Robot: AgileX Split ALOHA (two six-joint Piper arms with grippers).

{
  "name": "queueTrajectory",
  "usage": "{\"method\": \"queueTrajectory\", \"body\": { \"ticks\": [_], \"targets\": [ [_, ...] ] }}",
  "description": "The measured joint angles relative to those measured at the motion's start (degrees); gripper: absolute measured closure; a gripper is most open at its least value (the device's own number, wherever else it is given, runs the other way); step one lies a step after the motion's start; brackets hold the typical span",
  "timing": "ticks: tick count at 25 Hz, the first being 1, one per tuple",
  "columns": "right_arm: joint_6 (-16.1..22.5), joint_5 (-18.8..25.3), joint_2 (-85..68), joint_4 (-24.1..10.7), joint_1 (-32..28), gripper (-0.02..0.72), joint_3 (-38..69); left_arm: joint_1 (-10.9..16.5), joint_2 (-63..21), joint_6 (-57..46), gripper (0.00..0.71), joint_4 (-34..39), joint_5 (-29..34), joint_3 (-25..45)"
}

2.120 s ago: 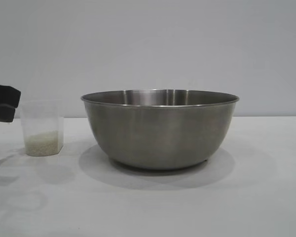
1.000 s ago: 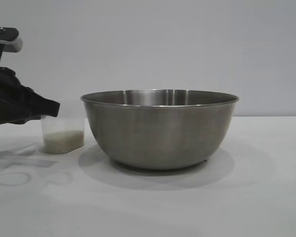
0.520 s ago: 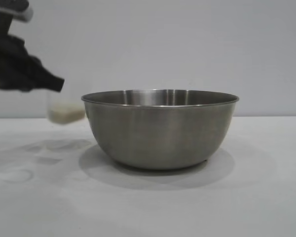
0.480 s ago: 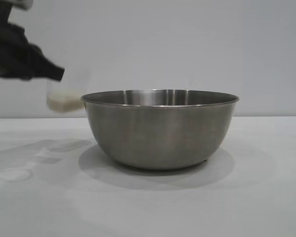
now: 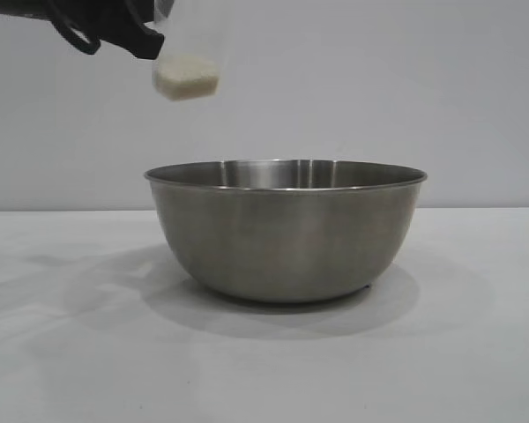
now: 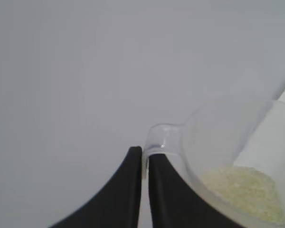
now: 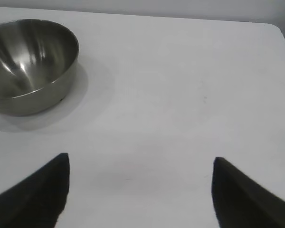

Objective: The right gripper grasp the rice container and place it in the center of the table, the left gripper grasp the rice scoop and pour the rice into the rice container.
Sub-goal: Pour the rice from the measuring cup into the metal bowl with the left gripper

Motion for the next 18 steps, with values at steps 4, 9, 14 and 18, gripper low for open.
{"method": "queueTrajectory", "body": {
  "ticks": [4,9,14,18],
  "targets": [
    [0.00,0.00,0.00,0.00,0.00,0.178,0.00,0.00,0.00,7.77,0.710,5.52,0.00,0.00],
    [0.00,0.00,0.00,0.00,0.00,0.178,0.00,0.00,0.00,16.41,0.710,11.09,0.00,0.00],
    [0.00,0.00,0.00,0.00,0.00,0.178,0.00,-0.22,0.00,21.46,0.710,15.73,0.00,0.00],
    [0.00,0.00,0.00,0.04,0.00,0.178,0.00,-1.39,0.00,25.57,0.710,16.36,0.00,0.00]
  ]
}}
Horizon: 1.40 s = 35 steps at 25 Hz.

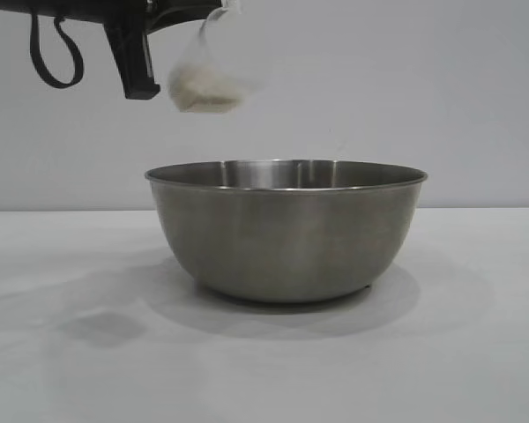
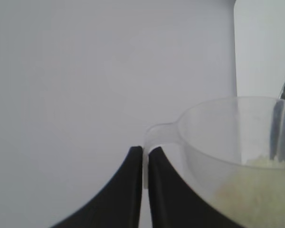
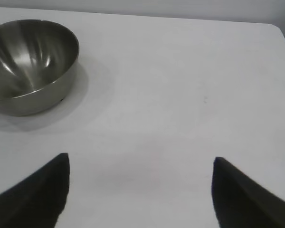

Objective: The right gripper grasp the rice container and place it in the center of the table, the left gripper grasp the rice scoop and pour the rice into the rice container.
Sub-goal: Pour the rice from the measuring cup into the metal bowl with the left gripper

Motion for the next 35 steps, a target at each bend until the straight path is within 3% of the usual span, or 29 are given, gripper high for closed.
{"method": "queueTrajectory", "body": {
  "ticks": [10,35],
  "targets": [
    [0.00,0.00,0.00,0.00,0.00,0.178,0.00,-3.06,0.00,18.94,0.710,3.28,0.00,0.00],
    [0.00,0.00,0.00,0.00,0.00,0.178,0.00,-3.20,0.00,49.40,0.710,3.40,-0.21,0.00]
  ]
}}
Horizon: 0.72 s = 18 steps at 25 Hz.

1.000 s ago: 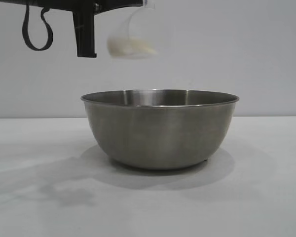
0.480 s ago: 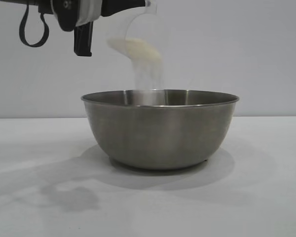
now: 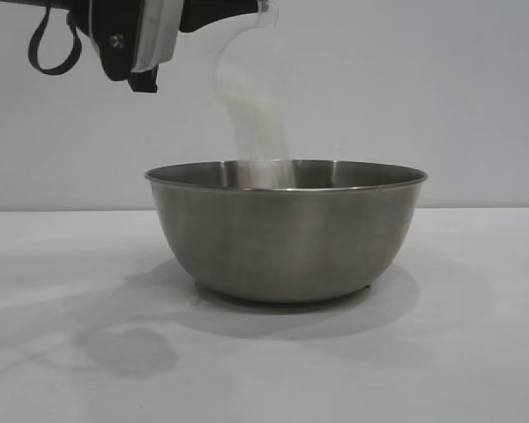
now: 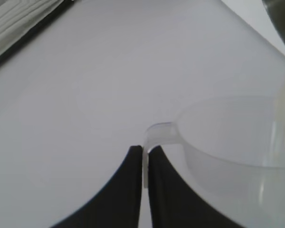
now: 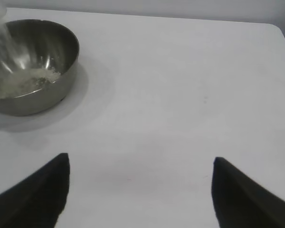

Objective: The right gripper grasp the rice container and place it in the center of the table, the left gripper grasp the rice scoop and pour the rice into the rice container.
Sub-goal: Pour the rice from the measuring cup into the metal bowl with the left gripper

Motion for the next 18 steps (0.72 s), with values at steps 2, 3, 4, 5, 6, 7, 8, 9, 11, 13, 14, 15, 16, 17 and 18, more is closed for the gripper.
{"method": "queueTrajectory", "body": {
  "ticks": [2,3,4,5,6,7,8,9,11,13,14,15,16,17,18],
  "targets": [
    [0.00,0.00,0.00,0.00,0.00,0.178,0.00,0.00,0.00,2.88,0.710,0.00,0.00,0.00],
    [0.00,0.00,0.00,0.00,0.00,0.178,0.00,0.00,0.00,4.06,0.710,0.00,0.00,0.00],
    [0.00,0.00,0.00,0.00,0.00,0.178,0.00,0.00,0.00,5.23,0.710,0.00,0.00,0.00],
    [0.00,0.00,0.00,0.00,0.00,0.178,0.00,0.00,0.00,5.67,0.710,0.11,0.00,0.00],
    [0.00,0.00,0.00,0.00,0.00,0.178,0.00,0.00,0.00,6.32,0.710,0.21,0.00,0.00],
    [0.00,0.00,0.00,0.00,0.00,0.178,0.00,0.00,0.00,7.14,0.710,0.33,0.00,0.00],
    [0.00,0.00,0.00,0.00,0.00,0.178,0.00,0.00,0.00,7.92,0.710,0.56,0.00,0.00],
    [0.00,0.00,0.00,0.00,0.00,0.178,0.00,0.00,0.00,8.59,0.710,0.82,0.00,0.00],
    [0.00,0.00,0.00,0.00,0.00,0.178,0.00,0.00,0.00,9.10,0.710,0.91,0.00,0.00],
    [0.00,0.00,0.00,0.00,0.00,0.178,0.00,0.00,0.00,9.39,0.710,0.91,-0.08,0.00],
    [0.00,0.00,0.00,0.00,0.00,0.178,0.00,0.00,0.00,9.39,0.710,0.91,-0.08,0.00],
    [0.00,0.00,0.00,0.00,0.00,0.178,0.00,0.00,0.00,9.39,0.710,0.91,-0.08,0.00],
    [0.00,0.00,0.00,0.00,0.00,0.178,0.00,0.00,0.00,9.39,0.710,0.91,-0.08,0.00],
    [0.00,0.00,0.00,0.00,0.00,0.178,0.00,0.00,0.00,9.39,0.710,0.95,-0.08,0.00],
    [0.00,0.00,0.00,0.00,0.00,0.178,0.00,0.00,0.00,9.39,0.710,1.05,-0.08,0.00]
  ]
}}
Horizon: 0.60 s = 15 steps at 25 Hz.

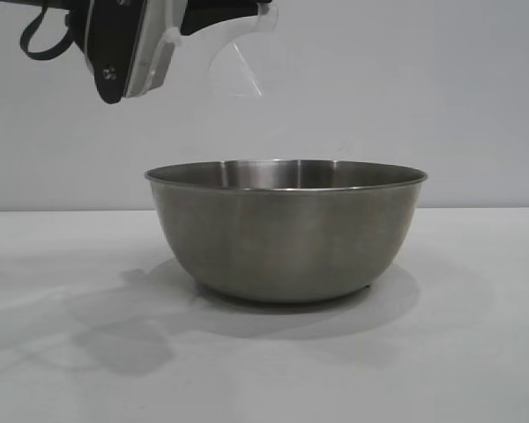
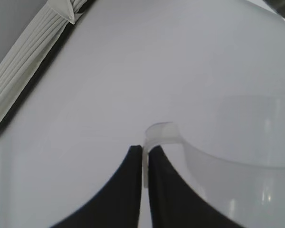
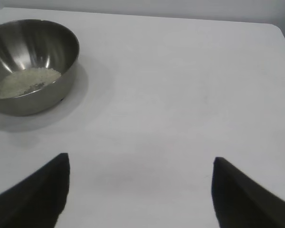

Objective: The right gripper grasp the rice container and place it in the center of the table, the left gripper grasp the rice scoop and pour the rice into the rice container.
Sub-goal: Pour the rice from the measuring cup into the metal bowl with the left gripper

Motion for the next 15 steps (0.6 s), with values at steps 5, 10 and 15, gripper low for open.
{"method": "queueTrajectory", "body": {
  "ticks": [5,10,15],
  "targets": [
    [0.00,0.00,0.00,0.00,0.00,0.178,0.00,0.00,0.00,-0.18,0.710,1.30,0.00,0.00],
    [0.00,0.00,0.00,0.00,0.00,0.178,0.00,-0.03,0.00,-11.07,0.710,-0.48,0.00,0.00],
    [0.00,0.00,0.00,0.00,0.00,0.178,0.00,-0.13,0.00,-27.98,0.710,-4.07,0.00,0.00]
  ]
}}
